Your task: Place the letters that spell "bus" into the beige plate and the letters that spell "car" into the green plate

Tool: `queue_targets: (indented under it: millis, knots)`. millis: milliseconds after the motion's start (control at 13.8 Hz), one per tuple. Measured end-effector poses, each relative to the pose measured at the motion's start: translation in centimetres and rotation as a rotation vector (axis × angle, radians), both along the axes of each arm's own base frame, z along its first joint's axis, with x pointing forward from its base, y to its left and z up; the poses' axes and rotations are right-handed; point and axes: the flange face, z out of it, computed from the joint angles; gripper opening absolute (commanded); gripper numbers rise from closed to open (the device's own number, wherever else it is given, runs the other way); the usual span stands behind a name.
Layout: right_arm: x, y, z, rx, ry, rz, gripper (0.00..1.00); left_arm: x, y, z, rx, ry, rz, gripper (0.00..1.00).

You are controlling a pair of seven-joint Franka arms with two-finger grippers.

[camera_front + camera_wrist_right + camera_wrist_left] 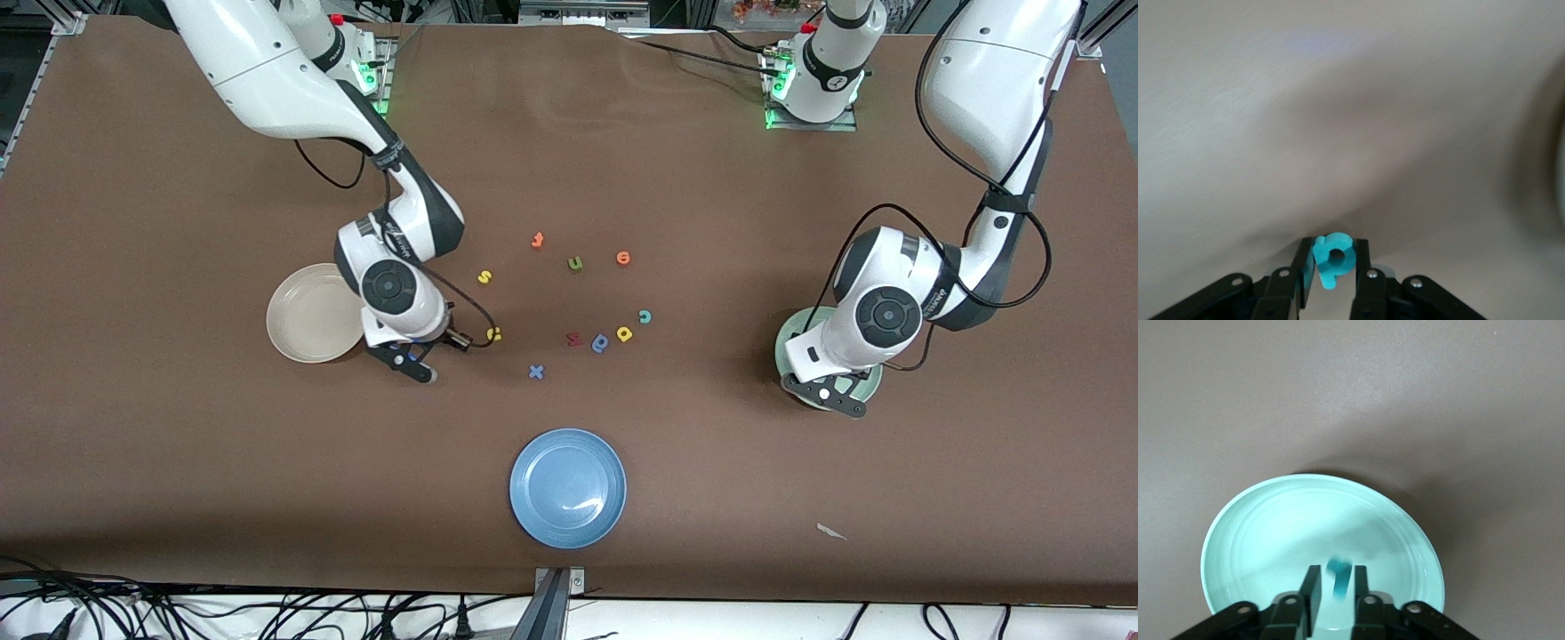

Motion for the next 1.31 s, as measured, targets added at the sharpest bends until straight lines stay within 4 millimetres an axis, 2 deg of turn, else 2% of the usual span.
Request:
queue_targets:
  millis: [145, 291, 436, 582, 655, 727, 800, 873, 945, 1091, 1309]
  knots:
    - [0.5, -2.6, 1.8, -0.025, 0.010, 0.050, 0.07, -0.4, -2.5, 0.2, -0.015, -0.003, -0.029, 1.00]
    - [-0.2, -5.1, 3.9, -0.038, 0.005, 0.116, 0.07, -1.4, -6.9, 0.8, -0.042, -0.011, -0.052, 1.00]
    - [-2.2, -8.4, 5.4, -0.036, -0.028, 0.186, 0.07, -3.1, -12.3, 1.7, -0.081, -0.021, -0.018, 1.00]
    - [-5.0, -12.9, 5.2, -0.030, -0.061, 0.261, 0.07, -5.1, -16.9, 2.0, -0.103, -0.018, -0.004, 1.00]
    - [-6.3, -15.2, 4.7, -0.028, -0.070, 0.297, 0.10, -6.2, -18.8, 1.7, -0.108, -0.014, -0.007, 1.00]
    - [-7.2, -17.3, 4.2, -0.027, -0.080, 0.334, 0.42, -7.2, -20.9, 1.1, -0.120, -0.019, -0.009, 1.00]
    - [-7.8, -19.2, 3.9, -0.027, -0.086, 0.364, 0.94, -8.2, -23.1, 0.3, -0.141, -0.031, -0.005, 1.00]
    - [-8.0, -20.4, 3.7, -0.028, -0.089, 0.378, 1.00, -9.2, -25.0, -0.8, -0.163, -0.039, 0.000, 0.99]
    - [-8.1, -20.8, 3.7, -0.025, -0.091, 0.376, 1.00, -9.9, -26.3, -1.9, -0.182, -0.040, 0.004, 0.97]
    - [-8.0, -19.9, 3.9, 0.005, -0.102, 0.350, 1.00, -10.5, -27.1, -3.9, -0.204, -0.033, 0.010, 0.88]
    - [-7.8, -15.5, 4.8, 0.045, -0.133, 0.285, 1.00, -10.8, -27.2, -5.0, -0.204, -0.018, 0.011, 0.67]
